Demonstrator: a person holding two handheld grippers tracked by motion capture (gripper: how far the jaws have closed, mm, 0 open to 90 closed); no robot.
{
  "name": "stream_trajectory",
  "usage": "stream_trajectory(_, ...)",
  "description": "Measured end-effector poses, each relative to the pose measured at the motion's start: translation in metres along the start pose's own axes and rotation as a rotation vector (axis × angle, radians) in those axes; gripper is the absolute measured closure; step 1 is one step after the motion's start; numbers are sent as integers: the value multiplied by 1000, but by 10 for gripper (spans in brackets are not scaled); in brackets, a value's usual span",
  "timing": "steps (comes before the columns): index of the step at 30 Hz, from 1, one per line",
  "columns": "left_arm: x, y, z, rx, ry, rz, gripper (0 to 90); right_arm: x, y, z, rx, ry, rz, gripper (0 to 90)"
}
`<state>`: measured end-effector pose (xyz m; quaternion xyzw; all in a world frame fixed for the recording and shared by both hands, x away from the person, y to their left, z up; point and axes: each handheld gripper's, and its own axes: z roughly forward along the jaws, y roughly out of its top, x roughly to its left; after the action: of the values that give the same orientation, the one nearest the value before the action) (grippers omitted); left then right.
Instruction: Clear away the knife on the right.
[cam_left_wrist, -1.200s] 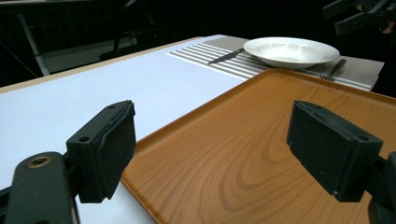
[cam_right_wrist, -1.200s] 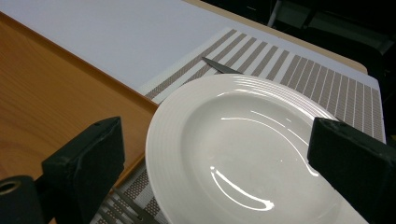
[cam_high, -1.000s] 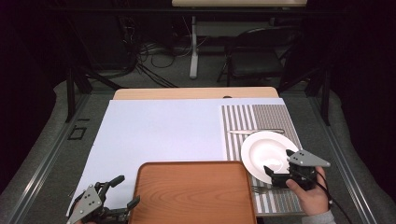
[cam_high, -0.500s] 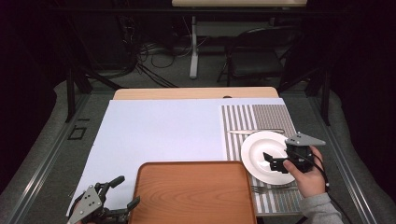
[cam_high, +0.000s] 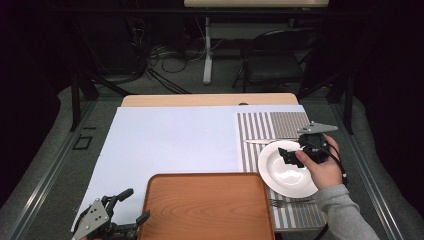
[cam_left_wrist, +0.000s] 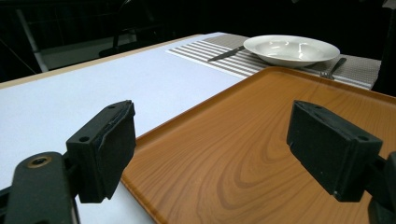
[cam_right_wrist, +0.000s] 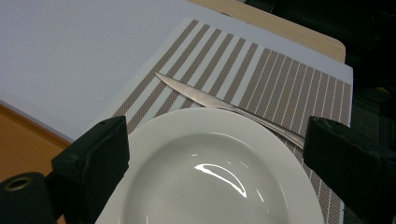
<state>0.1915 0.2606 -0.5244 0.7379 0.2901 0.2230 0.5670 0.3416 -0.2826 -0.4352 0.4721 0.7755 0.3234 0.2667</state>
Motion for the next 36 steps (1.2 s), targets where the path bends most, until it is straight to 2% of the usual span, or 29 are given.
stream_trajectory(10,1,-1,1,3,0,-8,158,-16,12,27,62,6,27,76)
stream_trajectory(15,2,-1,1,4,3,-12,158,-22,14,46,99,-10,41,76)
stream_trajectory(22,2,-1,1,5,0,-15,158,-29,17,68,118,-31,53,82)
stream_trajectory(28,3,-2,1,6,-2,-20,158,-35,21,85,107,-32,71,95)
stream_trajectory(31,3,-2,1,6,-2,-21,158,-39,22,94,123,-32,105,98)
stream_trajectory(36,3,-2,1,3,-5,-23,158,-47,21,111,153,-48,125,114)
